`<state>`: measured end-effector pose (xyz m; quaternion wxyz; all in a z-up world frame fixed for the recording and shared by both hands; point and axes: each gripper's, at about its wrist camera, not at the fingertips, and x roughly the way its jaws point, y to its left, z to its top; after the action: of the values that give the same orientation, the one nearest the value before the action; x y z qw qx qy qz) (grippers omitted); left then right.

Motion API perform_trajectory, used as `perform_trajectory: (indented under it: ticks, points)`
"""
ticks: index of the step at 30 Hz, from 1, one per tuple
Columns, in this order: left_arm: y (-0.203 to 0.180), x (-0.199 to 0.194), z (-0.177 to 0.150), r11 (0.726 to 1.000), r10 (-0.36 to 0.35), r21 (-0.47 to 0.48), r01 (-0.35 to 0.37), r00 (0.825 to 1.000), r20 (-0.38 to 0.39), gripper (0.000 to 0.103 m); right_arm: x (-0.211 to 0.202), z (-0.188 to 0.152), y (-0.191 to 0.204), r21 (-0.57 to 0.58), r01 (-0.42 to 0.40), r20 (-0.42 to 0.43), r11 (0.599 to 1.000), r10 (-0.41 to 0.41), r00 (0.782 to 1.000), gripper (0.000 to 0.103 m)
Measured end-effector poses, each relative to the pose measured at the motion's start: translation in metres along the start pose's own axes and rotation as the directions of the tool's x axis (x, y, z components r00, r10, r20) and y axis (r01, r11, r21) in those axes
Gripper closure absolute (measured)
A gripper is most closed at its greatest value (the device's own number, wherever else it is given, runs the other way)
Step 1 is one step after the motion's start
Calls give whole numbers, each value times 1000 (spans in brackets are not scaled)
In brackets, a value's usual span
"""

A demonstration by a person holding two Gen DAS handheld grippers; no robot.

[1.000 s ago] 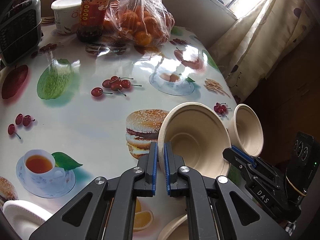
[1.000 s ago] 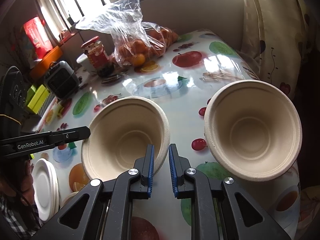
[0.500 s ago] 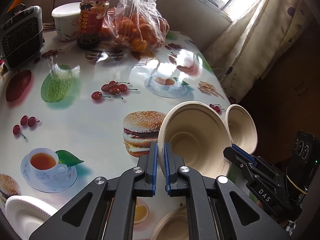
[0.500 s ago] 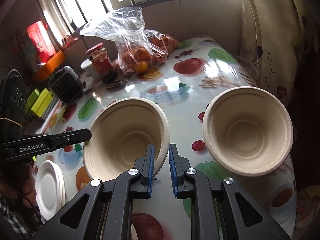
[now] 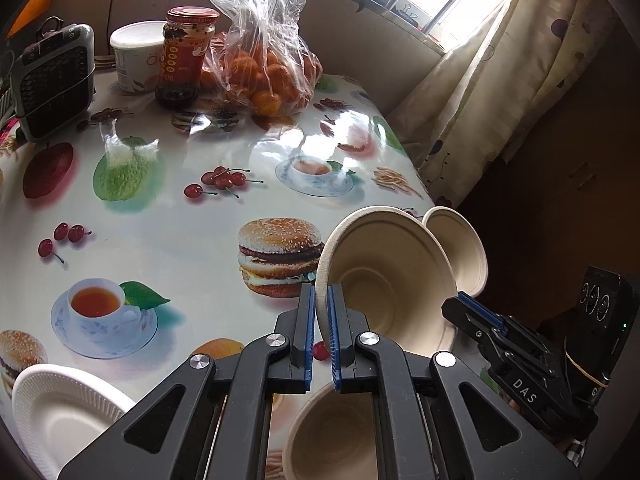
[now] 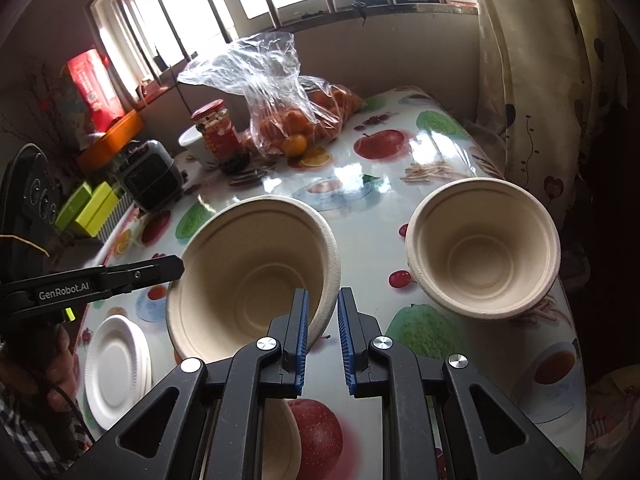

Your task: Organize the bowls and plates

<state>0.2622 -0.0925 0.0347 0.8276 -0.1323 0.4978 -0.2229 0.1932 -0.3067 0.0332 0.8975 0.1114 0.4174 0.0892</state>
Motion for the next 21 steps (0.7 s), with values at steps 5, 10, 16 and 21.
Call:
perform_trajectory:
  ticks: [5, 10, 16, 21]
  points:
    - [-2, -9, -8, 1000, -6, 6, 6, 1000, 6, 96, -12, -6, 5, -1, -1, 14, 1000, 1, 1000, 88]
    - [-2, -18, -16, 1000, -17, 6, 17, 1000, 15, 96, -23, -15, 11, -3, -4, 21, 1000, 4, 1000, 88]
    - [-2, -29, -29, 1000, -26, 8, 26, 999, 22, 96, -38, -28, 18, 3, -13, 38, 1000, 13, 999, 88]
    - [-3, -37, -40, 999, -36, 15, 36, 999, 23, 96, -49, -40, 22, 3, -13, 45, 1000, 13, 999, 88]
